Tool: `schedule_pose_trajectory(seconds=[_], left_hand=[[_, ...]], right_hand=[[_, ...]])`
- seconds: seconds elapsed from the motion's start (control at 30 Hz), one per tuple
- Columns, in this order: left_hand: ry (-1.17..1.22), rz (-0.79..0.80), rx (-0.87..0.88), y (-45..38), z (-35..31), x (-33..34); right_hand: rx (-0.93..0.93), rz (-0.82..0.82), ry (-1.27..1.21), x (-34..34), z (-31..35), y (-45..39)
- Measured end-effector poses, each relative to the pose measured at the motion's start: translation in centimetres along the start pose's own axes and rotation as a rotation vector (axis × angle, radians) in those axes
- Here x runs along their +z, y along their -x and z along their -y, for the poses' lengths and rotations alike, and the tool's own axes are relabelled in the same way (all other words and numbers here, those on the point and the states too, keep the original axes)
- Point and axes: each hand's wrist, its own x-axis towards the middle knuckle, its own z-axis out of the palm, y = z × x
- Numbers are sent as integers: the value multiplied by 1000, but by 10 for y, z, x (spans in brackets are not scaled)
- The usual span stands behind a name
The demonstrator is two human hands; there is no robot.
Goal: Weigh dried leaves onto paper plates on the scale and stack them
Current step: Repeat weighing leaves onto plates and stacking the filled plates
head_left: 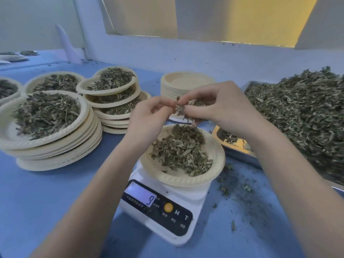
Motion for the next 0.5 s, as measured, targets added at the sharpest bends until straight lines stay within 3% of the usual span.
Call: schedule_pose_trajectory(seconds=[0.3,0.5], left_hand=[[80,-23,-56,9,15,-25],[8,11,-63,11,21,-20]], right_hand=[[-10,-68,108,-6,0,-2],[18,-53,158,-10,-7,-3]])
